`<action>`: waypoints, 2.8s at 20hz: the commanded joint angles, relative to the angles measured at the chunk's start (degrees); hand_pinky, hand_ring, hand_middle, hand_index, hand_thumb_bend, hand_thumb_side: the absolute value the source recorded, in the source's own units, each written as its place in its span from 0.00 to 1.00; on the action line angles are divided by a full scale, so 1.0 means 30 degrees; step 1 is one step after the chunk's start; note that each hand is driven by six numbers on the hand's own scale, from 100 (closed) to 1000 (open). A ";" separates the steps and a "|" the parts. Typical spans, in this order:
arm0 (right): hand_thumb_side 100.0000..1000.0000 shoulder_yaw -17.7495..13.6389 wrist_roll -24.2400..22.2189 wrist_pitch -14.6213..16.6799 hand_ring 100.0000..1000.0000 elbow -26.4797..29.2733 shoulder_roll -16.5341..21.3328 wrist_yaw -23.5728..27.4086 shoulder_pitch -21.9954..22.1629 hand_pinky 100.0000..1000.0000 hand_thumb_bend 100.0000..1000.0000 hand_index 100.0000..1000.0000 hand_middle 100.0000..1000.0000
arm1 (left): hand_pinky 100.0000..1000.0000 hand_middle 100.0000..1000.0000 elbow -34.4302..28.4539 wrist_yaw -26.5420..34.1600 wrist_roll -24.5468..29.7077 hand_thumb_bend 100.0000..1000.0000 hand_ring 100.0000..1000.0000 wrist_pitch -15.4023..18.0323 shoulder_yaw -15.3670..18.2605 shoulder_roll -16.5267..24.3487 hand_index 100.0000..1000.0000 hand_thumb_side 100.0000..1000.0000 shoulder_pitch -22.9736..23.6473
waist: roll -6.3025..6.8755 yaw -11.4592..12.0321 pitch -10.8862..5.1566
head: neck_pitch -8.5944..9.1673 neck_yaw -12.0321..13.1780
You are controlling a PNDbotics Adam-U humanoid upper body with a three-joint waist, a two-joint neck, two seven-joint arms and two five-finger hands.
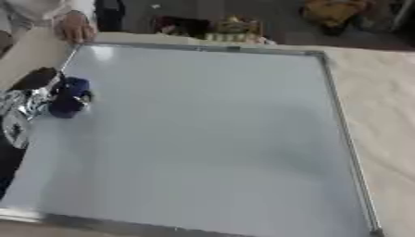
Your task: Wipe the whiteboard clean with a brush.
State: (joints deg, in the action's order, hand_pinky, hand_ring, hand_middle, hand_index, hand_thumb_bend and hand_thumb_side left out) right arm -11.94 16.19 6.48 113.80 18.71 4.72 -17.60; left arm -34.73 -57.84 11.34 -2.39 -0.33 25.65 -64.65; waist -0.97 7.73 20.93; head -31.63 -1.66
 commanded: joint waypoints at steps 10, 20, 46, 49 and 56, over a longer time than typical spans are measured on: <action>0.95 -0.0040 0.0025 0.0008 0.93 0.0265 0.0217 0.0213 -0.0213 0.91 0.13 0.87 0.65 | 0.41 0.14 -0.0529 0.0242 0.1681 0.06 0.38 0.1379 -0.1746 -0.2111 0.10 0.40 0.0068 | -0.0065 -0.0172 -0.0251 | 0.0051 0.0075; 0.95 -0.0025 0.0036 -0.0042 0.93 0.0265 0.0202 0.0221 -0.0259 0.91 0.13 0.87 0.65 | 0.40 0.14 -0.1260 0.0805 0.2694 0.05 0.37 0.2333 -0.2577 -0.2517 0.10 0.43 0.0068 | -0.0001 -0.0161 -0.0273 | 0.0071 0.0102; 0.96 -0.0068 0.0111 -0.0013 0.93 0.0265 0.0272 0.0138 -0.0162 0.91 0.14 0.87 0.65 | 0.41 0.14 0.0299 -0.0009 0.0115 0.06 0.37 0.0235 -0.0725 -0.0666 0.10 0.39 0.0422 | -0.0056 -0.0018 -0.0293 | 0.0158 -0.0105; 0.96 -0.0072 0.0123 0.0000 0.93 0.0265 0.0283 0.0128 -0.0164 0.91 0.14 0.87 0.65 | 0.41 0.14 0.0762 -0.0106 -0.0441 0.05 0.37 -0.0115 -0.0359 -0.0411 0.09 0.39 0.0493 | -0.0103 0.0005 -0.0281 | 0.0189 -0.0124; 0.96 -0.0054 0.0125 0.0012 0.93 0.0265 0.0287 0.0115 -0.0152 0.91 0.14 0.87 0.65 | 0.41 0.14 0.1137 0.0011 -0.1038 0.04 0.37 -0.0408 -0.0011 0.0022 0.09 0.39 0.0474 | -0.0171 0.0074 -0.0261 | 0.0217 -0.0144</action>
State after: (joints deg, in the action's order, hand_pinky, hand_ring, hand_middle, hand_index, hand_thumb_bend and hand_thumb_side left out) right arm -11.93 16.40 6.34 113.80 18.41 5.14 -17.66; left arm -34.05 -56.85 8.25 -3.24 -0.41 24.22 -64.63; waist -1.13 7.81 20.68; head -31.60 -1.95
